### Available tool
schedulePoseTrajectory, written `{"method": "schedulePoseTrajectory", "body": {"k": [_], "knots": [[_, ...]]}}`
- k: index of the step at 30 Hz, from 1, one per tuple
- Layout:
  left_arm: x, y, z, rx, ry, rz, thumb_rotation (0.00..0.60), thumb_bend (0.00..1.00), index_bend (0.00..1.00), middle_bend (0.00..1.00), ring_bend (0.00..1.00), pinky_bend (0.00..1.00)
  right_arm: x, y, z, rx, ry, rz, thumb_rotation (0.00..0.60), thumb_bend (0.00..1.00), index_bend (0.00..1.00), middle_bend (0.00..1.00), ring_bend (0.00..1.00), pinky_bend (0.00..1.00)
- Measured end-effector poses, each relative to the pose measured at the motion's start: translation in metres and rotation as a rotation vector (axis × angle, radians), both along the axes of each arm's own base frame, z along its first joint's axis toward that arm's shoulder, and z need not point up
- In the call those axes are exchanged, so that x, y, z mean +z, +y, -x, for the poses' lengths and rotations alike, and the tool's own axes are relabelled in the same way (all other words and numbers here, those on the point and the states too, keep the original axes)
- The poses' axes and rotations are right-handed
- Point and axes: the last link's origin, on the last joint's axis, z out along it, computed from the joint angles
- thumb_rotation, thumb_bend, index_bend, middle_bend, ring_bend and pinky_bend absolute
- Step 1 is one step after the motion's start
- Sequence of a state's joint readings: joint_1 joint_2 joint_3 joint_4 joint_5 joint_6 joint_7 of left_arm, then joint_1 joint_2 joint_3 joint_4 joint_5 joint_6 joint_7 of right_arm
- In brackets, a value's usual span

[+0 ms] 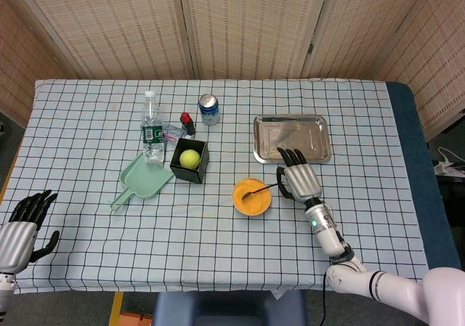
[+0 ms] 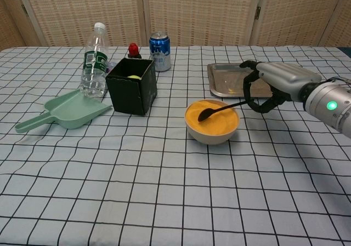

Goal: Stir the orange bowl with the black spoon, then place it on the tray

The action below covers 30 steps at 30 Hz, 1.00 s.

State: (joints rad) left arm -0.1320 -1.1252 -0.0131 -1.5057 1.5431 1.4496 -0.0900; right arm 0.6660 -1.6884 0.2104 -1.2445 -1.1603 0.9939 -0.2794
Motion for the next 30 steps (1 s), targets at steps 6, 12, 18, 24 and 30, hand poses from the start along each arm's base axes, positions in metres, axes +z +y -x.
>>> {"method": "schedulePoseTrajectory", "body": {"k": [6,12,18,24,30], "knots": [[0.000,-0.001,0.000,-0.004,0.000,-0.001,0.600,0.45,0.00,0.00,0.00,0.08,0.009,-0.001,-0.005,0.045,-0.001,0.022,0.600,0.62,0.76,0.06,0.00,0.00],[0.000,-0.001,-0.001,-0.008,0.001,0.003,0.600,0.45,0.00,0.00,0.00,0.08,0.019,-0.003,-0.010,0.080,0.042,0.048,0.600,0.68,0.81,0.09,0.00,0.00],[-0.002,0.000,-0.002,-0.009,0.003,0.008,0.600,0.45,0.00,0.00,0.00,0.08,0.020,-0.008,-0.016,0.115,0.122,0.047,0.600,0.69,0.82,0.10,0.00,0.00],[-0.002,0.000,-0.002,-0.010,0.004,0.011,0.600,0.45,0.00,0.00,0.00,0.08,0.013,-0.013,-0.027,0.152,0.201,0.039,0.600,0.70,0.84,0.10,0.00,0.00],[-0.001,-0.001,-0.001,-0.009,0.003,0.005,0.600,0.45,0.00,0.00,0.00,0.08,0.003,-0.008,-0.026,0.169,0.245,-0.003,0.600,0.71,0.88,0.10,0.00,0.00]]}}
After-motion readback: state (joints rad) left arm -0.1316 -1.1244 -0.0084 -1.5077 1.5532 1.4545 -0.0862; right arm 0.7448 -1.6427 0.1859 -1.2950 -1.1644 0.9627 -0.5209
